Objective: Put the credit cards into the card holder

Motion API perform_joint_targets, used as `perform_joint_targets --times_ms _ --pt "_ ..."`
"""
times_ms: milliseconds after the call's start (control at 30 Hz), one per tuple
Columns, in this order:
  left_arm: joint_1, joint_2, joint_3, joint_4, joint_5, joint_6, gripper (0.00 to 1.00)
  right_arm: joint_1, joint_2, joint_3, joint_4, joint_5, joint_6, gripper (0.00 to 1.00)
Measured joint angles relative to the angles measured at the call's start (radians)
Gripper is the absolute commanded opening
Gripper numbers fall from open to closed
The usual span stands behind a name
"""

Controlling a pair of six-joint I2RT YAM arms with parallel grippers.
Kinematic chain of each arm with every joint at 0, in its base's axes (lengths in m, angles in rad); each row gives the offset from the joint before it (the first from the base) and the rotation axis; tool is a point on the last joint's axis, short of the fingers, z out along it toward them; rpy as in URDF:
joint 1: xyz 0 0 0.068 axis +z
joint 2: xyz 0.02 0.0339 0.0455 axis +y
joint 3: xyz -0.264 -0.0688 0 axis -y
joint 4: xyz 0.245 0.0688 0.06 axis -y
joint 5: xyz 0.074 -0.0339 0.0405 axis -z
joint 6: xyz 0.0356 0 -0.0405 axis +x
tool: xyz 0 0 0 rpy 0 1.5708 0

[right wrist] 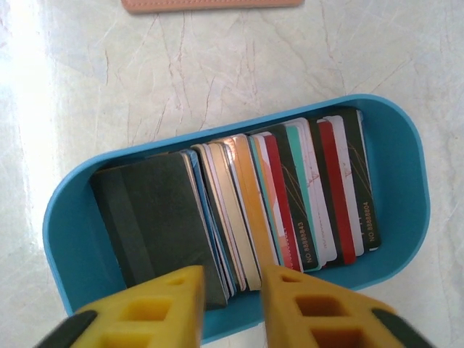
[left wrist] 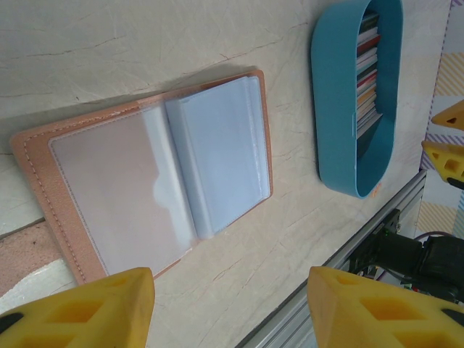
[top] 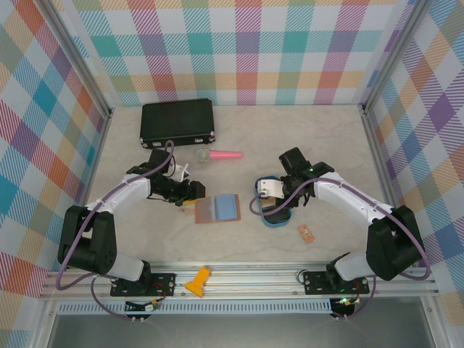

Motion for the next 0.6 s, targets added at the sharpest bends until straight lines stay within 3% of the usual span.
perform_joint_targets --times_ms 133,333,600 --pt "0.0 0.001 0.0 0.0 0.0 0.0 0.58 0.014 -0.061 -0.092 0.003 0.011 -0.031 0.59" --pt "0.0 0.008 0.0 0.0 0.003 0.0 0.58 0.023 -0.056 -0.13 0.03 0.027 -0.036 0.74" --pt "0.0 0.008 0.0 0.0 0.003 0.0 0.58 0.019 0.067 -0.078 0.072 0.034 -0.032 0.82"
